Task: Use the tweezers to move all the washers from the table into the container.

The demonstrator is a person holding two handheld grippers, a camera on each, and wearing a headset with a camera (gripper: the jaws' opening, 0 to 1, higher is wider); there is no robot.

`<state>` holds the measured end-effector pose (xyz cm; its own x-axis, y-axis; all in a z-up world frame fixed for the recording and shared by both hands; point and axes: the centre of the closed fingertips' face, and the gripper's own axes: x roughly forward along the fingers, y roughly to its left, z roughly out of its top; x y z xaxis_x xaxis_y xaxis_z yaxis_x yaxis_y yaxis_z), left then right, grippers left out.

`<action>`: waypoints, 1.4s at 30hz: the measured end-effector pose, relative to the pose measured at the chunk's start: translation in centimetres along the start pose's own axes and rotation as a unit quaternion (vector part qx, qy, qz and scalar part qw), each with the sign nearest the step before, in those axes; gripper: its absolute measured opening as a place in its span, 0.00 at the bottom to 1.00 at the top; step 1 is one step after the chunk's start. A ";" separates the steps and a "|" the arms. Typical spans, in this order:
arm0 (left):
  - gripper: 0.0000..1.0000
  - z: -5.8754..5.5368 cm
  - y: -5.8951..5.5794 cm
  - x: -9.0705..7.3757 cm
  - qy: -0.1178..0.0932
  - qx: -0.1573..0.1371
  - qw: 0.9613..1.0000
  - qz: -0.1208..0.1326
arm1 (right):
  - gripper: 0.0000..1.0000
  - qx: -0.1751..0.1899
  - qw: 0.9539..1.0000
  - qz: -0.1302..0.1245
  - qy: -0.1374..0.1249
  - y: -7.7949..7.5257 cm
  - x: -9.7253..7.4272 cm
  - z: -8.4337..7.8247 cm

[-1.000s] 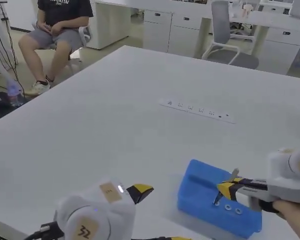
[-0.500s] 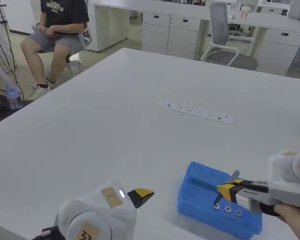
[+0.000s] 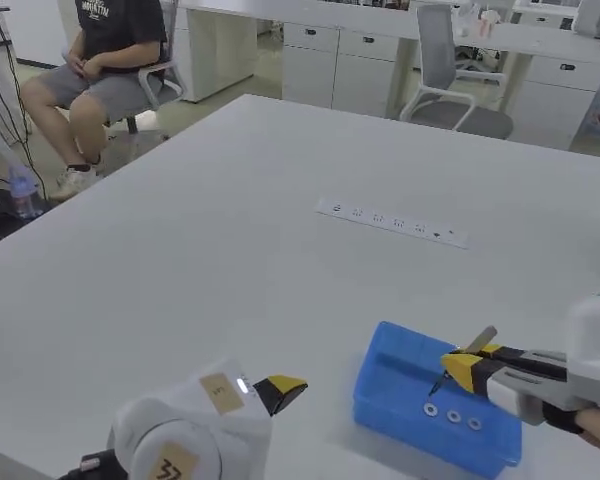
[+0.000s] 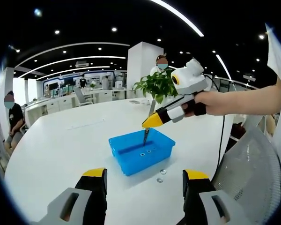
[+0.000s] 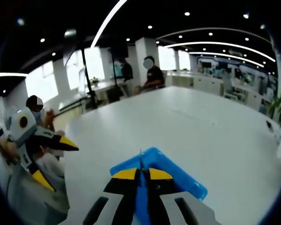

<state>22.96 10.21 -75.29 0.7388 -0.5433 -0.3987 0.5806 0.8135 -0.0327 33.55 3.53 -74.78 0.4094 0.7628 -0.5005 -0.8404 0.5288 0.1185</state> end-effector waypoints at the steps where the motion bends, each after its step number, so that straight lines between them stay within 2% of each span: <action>1: 0.65 0.0 0.0 0.0 0.000 0.000 1.000 0.000 | 0.04 0.000 1.000 0.001 -0.003 0.3 -0.3 0.2; 10: 0.64 0.0 -0.2 0.1 0.002 0.002 1.000 -0.004 | 0.04 0.003 1.000 0.020 -0.014 2.2 -1.4 0.1; 14: 0.64 0.0 -0.3 0.1 0.004 0.003 1.000 -0.006 | 0.04 0.005 0.999 0.037 -0.005 3.1 -1.4 -1.0; 22: 0.64 -0.1 -0.3 0.1 0.005 0.003 1.000 -0.005 | 0.04 0.026 0.998 0.051 0.015 3.9 -1.0 -3.3; 32: 0.63 -0.3 -0.3 0.1 0.011 0.007 1.000 -0.006 | 0.04 0.027 0.997 0.052 0.050 3.9 -0.4 -5.9; 42: 0.62 -0.7 -0.1 0.2 0.015 0.008 1.000 -0.008 | 0.04 0.015 0.996 0.047 0.074 3.9 -0.1 -7.4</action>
<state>22.80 10.15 -76.02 0.7191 -0.5487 -0.4263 0.5973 0.8017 -0.0243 27.62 2.74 -80.57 0.2716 0.7473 -0.6064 -0.8603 0.4710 0.1951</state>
